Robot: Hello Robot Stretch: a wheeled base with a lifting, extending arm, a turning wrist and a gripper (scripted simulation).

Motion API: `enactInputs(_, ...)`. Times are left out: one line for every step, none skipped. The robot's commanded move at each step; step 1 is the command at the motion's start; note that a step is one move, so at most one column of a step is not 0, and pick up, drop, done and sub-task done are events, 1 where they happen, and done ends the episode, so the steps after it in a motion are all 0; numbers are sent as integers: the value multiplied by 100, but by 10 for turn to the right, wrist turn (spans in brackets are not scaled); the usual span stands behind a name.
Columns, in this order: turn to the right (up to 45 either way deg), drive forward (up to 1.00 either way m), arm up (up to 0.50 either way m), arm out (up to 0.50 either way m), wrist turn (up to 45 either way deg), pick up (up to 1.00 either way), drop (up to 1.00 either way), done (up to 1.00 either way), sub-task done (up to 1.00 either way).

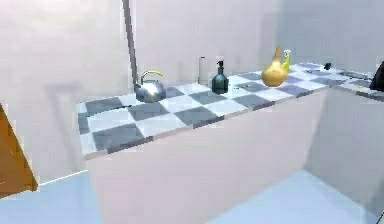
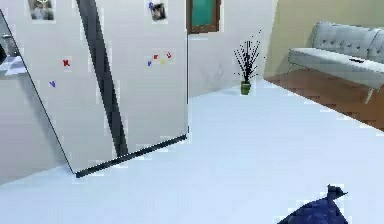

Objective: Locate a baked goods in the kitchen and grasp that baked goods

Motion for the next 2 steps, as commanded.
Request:
enactInputs(360,0,0,0,0,0,0,0,0)
enactInputs(0,80,0,0,0,0,0,0,0)
